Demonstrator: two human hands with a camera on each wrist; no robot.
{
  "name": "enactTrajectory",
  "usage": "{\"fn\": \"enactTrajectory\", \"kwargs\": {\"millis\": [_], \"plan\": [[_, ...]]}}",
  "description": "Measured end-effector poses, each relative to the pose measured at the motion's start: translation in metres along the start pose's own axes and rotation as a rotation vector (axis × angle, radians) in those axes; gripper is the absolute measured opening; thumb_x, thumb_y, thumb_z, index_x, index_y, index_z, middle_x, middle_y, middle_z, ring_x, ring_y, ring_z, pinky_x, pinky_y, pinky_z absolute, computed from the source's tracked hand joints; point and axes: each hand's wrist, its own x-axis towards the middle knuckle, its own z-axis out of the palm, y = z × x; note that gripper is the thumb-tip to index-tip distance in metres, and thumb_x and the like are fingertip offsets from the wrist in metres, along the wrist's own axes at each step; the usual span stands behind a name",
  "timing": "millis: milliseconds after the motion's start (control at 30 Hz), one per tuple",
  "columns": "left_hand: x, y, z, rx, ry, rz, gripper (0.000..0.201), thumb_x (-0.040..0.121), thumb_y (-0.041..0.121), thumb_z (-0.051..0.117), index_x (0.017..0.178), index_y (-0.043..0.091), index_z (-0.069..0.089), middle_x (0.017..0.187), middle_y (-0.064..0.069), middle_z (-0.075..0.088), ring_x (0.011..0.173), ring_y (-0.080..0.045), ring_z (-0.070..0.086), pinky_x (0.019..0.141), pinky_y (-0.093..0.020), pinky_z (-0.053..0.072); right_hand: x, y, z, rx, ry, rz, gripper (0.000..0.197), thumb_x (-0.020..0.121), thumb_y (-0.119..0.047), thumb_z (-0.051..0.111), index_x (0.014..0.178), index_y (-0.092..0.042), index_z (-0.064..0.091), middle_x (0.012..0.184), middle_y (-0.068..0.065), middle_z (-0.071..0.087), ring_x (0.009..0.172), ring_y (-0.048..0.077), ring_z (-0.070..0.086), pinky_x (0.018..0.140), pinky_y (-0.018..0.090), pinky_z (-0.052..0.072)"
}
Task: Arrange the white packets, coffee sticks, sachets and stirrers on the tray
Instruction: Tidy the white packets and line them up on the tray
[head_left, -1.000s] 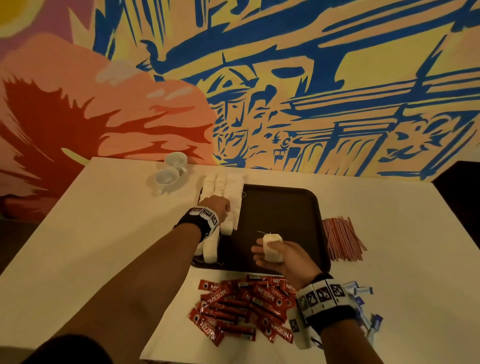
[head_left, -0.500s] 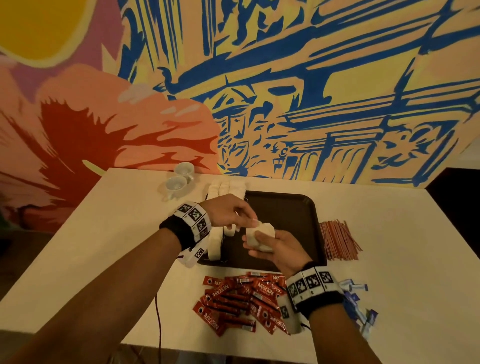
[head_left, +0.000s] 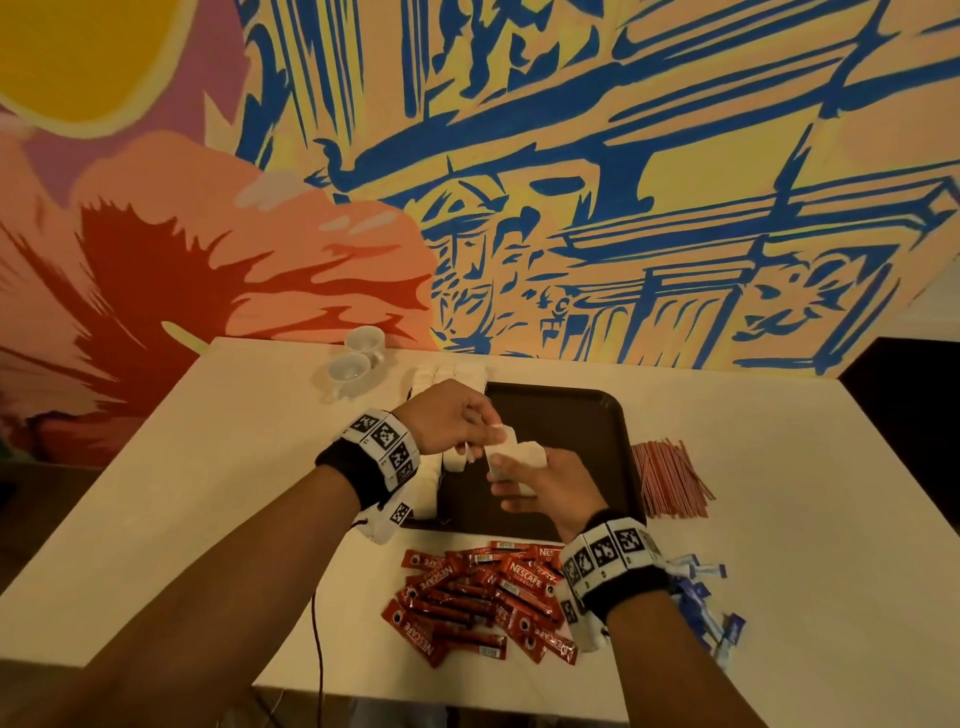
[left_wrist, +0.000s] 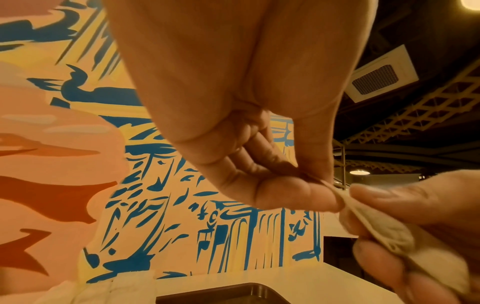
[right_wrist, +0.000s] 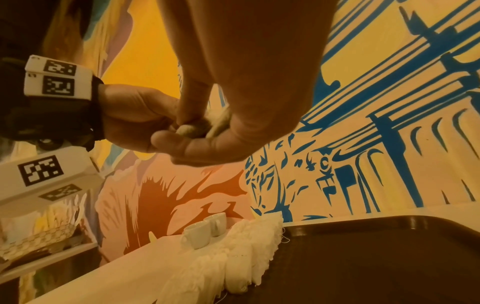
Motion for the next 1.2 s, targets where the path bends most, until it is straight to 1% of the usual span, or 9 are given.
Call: {"fn": "enactTrajectory", "kwargs": {"millis": [200, 300, 467, 567, 700, 800, 900, 1000, 1200], "plan": [[0.001, -0.004, -0.001, -0.087, -0.065, -0.02, 0.022, 0.087, 0.029, 0.077, 0.1, 0.011, 0.075, 0.089, -0.02, 0.075, 0.075, -0.018, 0.069, 0.066, -0.021, 0.055, 0.005, -0.003, -0.004, -0.045, 0.035, -0.022, 0.027, 0.09, -0.02, 0.078, 0.112, -0.007, 0.071, 0.097, 0.013, 0.078, 0.08, 0.018, 0.073, 0.066, 0.027, 0.059], [0.002, -0.007, -0.006, -0.077, -0.063, -0.008, 0.008, 0.09, 0.019, 0.074, 0.096, 0.014, 0.074, 0.081, -0.01, 0.075, 0.07, -0.011, 0.069, 0.065, -0.02, 0.056, 0.008, -0.004, -0.003, -0.026, 0.018, -0.008, 0.028, 0.09, -0.025, 0.078, 0.111, -0.008, 0.071, 0.102, 0.015, 0.077, 0.081, 0.019, 0.071, 0.069, 0.029, 0.061], [0.017, -0.025, -0.021, 0.022, 0.084, -0.051, 0.017, 0.09, 0.022, 0.074, 0.101, 0.009, 0.072, 0.084, -0.01, 0.074, 0.07, -0.009, 0.068, 0.061, -0.021, 0.054, 0.022, 0.003, -0.01, 0.143, 0.089, 0.107, 0.029, 0.101, -0.014, 0.059, 0.128, -0.004, 0.059, 0.121, 0.012, 0.062, 0.098, 0.026, 0.071, 0.086, 0.036, 0.061], [0.03, -0.044, -0.029, 0.13, 0.124, -0.097, 0.01, 0.09, 0.027, 0.074, 0.094, 0.019, 0.072, 0.087, -0.006, 0.074, 0.076, -0.014, 0.068, 0.065, -0.028, 0.056, 0.026, 0.008, -0.017, 0.193, 0.076, 0.148, 0.037, 0.101, -0.002, 0.043, 0.137, -0.001, 0.048, 0.127, 0.012, 0.06, 0.107, 0.029, 0.066, 0.086, 0.036, 0.06], [0.045, -0.066, -0.031, 0.255, 0.162, -0.187, 0.013, 0.088, 0.029, 0.075, 0.099, 0.022, 0.073, 0.093, 0.0, 0.073, 0.082, -0.016, 0.069, 0.066, -0.028, 0.057, 0.036, 0.013, -0.022, 0.172, 0.068, 0.198, 0.038, 0.1, 0.003, 0.046, 0.137, -0.002, 0.051, 0.133, 0.013, 0.057, 0.112, 0.03, 0.066, 0.088, 0.039, 0.06], [0.055, -0.081, -0.026, 0.359, 0.093, -0.223, 0.019, 0.089, 0.027, 0.073, 0.106, 0.019, 0.074, 0.099, 0.0, 0.073, 0.081, -0.012, 0.066, 0.064, -0.018, 0.046, 0.044, 0.018, -0.022, 0.16, 0.093, 0.23, 0.038, 0.099, 0.004, 0.054, 0.137, 0.0, 0.053, 0.127, 0.019, 0.058, 0.11, 0.031, 0.067, 0.083, 0.04, 0.062], [0.065, -0.097, -0.019, 0.468, -0.026, -0.274, 0.022, 0.09, 0.028, 0.072, 0.11, 0.018, 0.073, 0.105, 0.0, 0.072, 0.09, -0.016, 0.067, 0.075, -0.021, 0.045, 0.051, 0.025, -0.022, 0.255, 0.135, 0.224, 0.042, 0.097, 0.008, 0.054, 0.139, 0.004, 0.052, 0.121, 0.022, 0.061, 0.105, 0.031, 0.068, 0.074, 0.035, 0.062], [0.076, -0.11, -0.011, 0.55, -0.084, -0.334, 0.026, 0.089, 0.03, 0.072, 0.113, 0.02, 0.073, 0.113, 0.001, 0.069, 0.104, -0.02, 0.064, 0.087, -0.025, 0.046, 0.055, 0.028, -0.024, 0.32, 0.121, 0.224, 0.04, 0.096, 0.009, 0.056, 0.135, 0.003, 0.057, 0.125, 0.023, 0.062, 0.11, 0.032, 0.067, 0.078, 0.031, 0.061], [0.093, -0.124, -0.004, 0.652, -0.03, -0.346, 0.021, 0.089, 0.026, 0.07, 0.11, 0.021, 0.074, 0.116, -0.002, 0.069, 0.107, -0.024, 0.064, 0.09, -0.029, 0.051, 0.058, 0.021, -0.028, 0.416, 0.031, 0.284, 0.041, 0.09, 0.004, 0.053, 0.129, 0.003, 0.063, 0.106, 0.014, 0.063, 0.086, 0.021, 0.062, 0.074, 0.03, 0.055]]}}
